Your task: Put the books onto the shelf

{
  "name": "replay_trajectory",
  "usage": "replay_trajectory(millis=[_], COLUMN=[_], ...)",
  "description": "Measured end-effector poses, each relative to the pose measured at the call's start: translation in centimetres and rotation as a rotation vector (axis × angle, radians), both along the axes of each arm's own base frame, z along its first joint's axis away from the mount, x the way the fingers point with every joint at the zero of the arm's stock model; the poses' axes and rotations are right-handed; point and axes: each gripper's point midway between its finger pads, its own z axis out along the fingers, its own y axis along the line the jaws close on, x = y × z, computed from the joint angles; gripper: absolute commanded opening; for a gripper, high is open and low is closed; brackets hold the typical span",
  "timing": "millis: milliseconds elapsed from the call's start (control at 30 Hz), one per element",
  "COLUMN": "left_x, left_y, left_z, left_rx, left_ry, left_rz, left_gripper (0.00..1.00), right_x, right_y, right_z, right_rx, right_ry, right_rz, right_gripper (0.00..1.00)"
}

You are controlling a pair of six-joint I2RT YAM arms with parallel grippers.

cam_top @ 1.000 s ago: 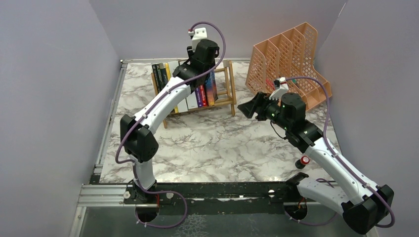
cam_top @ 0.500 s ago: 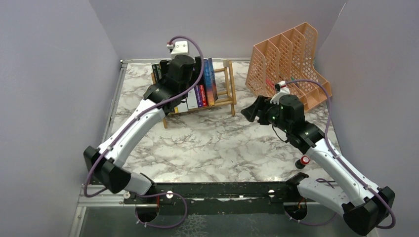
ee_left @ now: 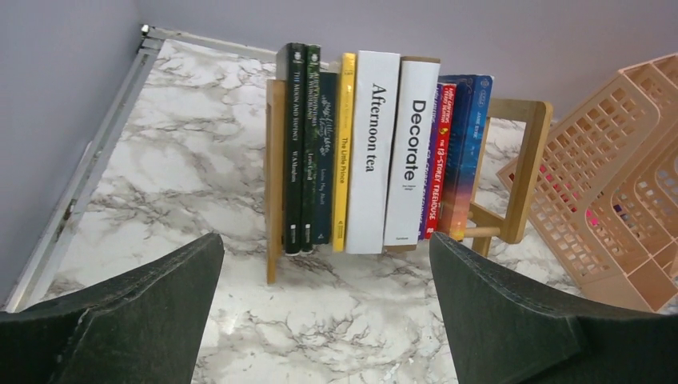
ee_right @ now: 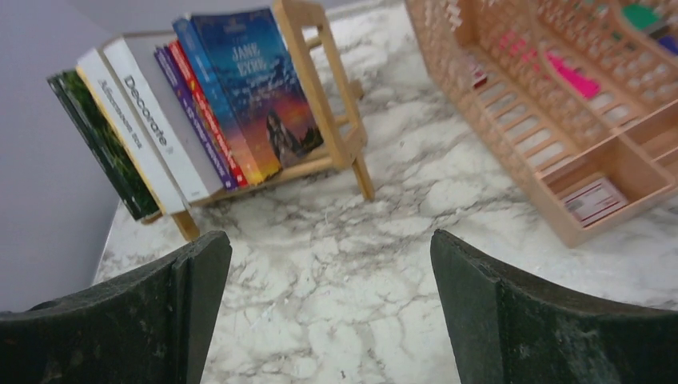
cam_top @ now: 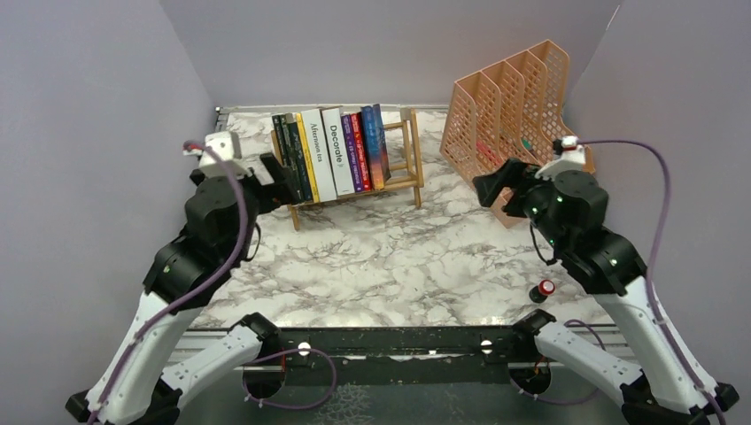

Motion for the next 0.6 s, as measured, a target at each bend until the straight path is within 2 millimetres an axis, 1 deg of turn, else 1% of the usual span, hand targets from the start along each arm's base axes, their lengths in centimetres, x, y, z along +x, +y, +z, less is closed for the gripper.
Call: replay_trajectory(millis=[33,167,300,367,433,533,600], left_x=[-0.9,-3.3,-4.5,-4.9,-5.3,-5.7,-5.8], left_y=[0.8,3.0,4.4,4.8,5.2,5.6,5.8], left_z=[0.3,1.3,2.8,3.5,4.4,5.4,5.7], left_rx=[-0.008,-0.028,-0.029,-0.028,-0.031,-0.040,-0.041], left_ry=[-0.011,-0.050,-0.073,-0.085,-0.101,-0.125,-0.131], left_rz=[0.008,0.036,0.060,0.066,0.069,0.074,0.079], left_gripper=[0.99,0.99,0.99,0.99,0.99,0.99,0.99], right_x=[-0.3,-2.0,-4.0,-4.8,-5.5,-6.0,-6.0], right_y=[-0.8,-4.0,-6.6,-7.5,-8.2,-8.8,-8.9], right_z=[1.2,5.9,9.6,10.8,11.5,11.9,11.9], right_rx=[-0.008,-0.021,-0.015,-0.012,-0.012,-0.019,-0.025], right_ry=[-0.031,-0.156,-0.263,-0.305,-0.334,-0.356,-0.359], right_rz=[-0.022,-0.107,-0.167,-0.186,-0.199,-0.208,-0.212], right_gripper=[1.00,1.00,1.00,1.00,1.00,1.00,1.00])
